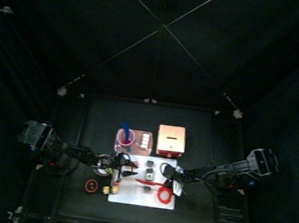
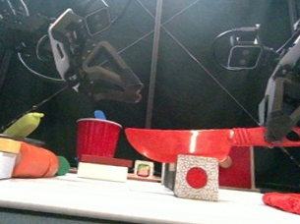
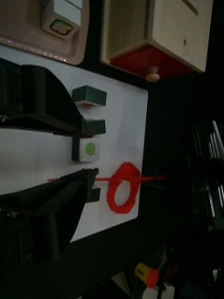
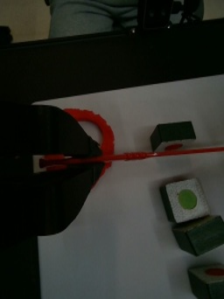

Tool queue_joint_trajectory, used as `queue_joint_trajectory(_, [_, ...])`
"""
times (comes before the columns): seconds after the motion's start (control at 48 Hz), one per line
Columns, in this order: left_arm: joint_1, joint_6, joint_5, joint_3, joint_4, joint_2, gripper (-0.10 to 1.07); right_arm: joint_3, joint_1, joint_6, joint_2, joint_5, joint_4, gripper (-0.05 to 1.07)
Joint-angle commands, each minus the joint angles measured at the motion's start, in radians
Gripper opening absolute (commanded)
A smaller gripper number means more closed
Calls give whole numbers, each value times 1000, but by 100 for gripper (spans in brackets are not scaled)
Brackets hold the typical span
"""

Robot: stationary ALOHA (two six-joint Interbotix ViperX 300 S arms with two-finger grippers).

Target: Grab spoon handle

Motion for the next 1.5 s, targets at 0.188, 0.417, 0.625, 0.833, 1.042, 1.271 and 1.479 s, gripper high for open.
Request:
queue_joint_trajectory(0.188, [-17,5,-52,3,-6,-41,75,-110,-78,0,-49,137,-15,18])
queue_joint_trajectory(0.417, [-35,-2,-60,71,-8,-118,75,-275,-189,-2,-58,382,-80,18])
queue_joint_trajectory(0.625, [-60,-5,-60,121,-9,-153,74,-416,-242,-2,-58,491,-164,18])
queue_joint_trajectory(0.833, [-84,-6,-60,163,-9,-169,75,-537,-295,-2,-49,578,-178,18])
queue_joint_trajectory(1.042, [-89,-6,-60,181,-12,-183,75,-689,-367,-5,-17,713,-209,18])
queue_joint_trajectory(1.271, [-100,-8,-60,195,-14,-198,74,-904,-436,-26,69,877,-273,18])
queue_joint_trajectory(1.479, [-112,-8,-60,204,-18,-198,75,-1121,-460,-31,206,1028,-322,19])
